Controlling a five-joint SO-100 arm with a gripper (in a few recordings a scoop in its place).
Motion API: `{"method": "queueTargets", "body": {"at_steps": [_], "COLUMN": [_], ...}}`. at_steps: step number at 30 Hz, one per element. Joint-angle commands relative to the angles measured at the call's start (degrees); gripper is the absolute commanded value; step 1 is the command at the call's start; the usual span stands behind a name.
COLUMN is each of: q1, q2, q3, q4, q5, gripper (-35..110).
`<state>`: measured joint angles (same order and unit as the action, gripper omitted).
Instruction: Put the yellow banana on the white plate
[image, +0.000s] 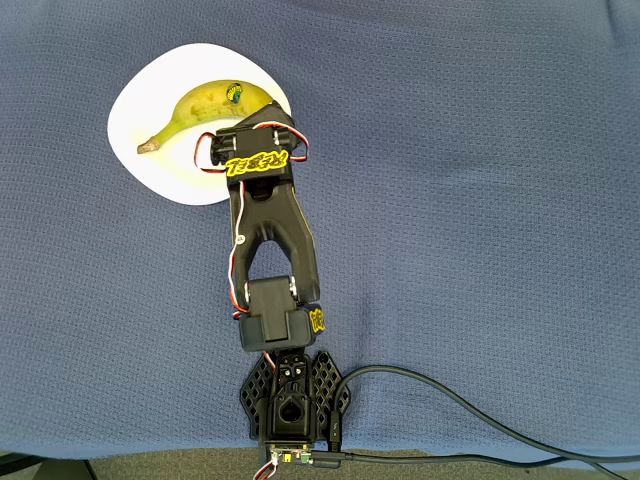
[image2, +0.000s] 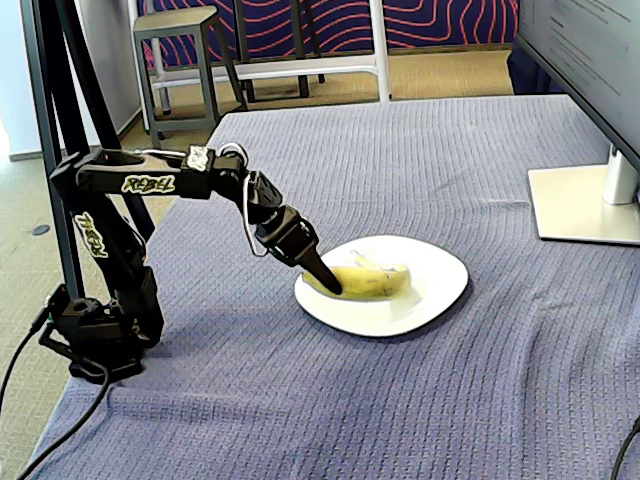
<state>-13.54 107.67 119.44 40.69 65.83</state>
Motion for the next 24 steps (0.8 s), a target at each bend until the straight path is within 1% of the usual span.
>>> {"method": "queueTargets", "body": {"at_steps": [1, 10, 20, 24], "q1": [-0.4, -0.4, -0.5, -0.3], "q2": [-1.8, -5.7, -4.7, -5.1], "q3": [-0.1, 0.4, 0.8, 1.1], "q4": [-3.4, -5.1, -5.1, -5.1], "q5": [-0.5, -0.7, -1.3, -1.6], "gripper": [0, 0, 18, 20]}}
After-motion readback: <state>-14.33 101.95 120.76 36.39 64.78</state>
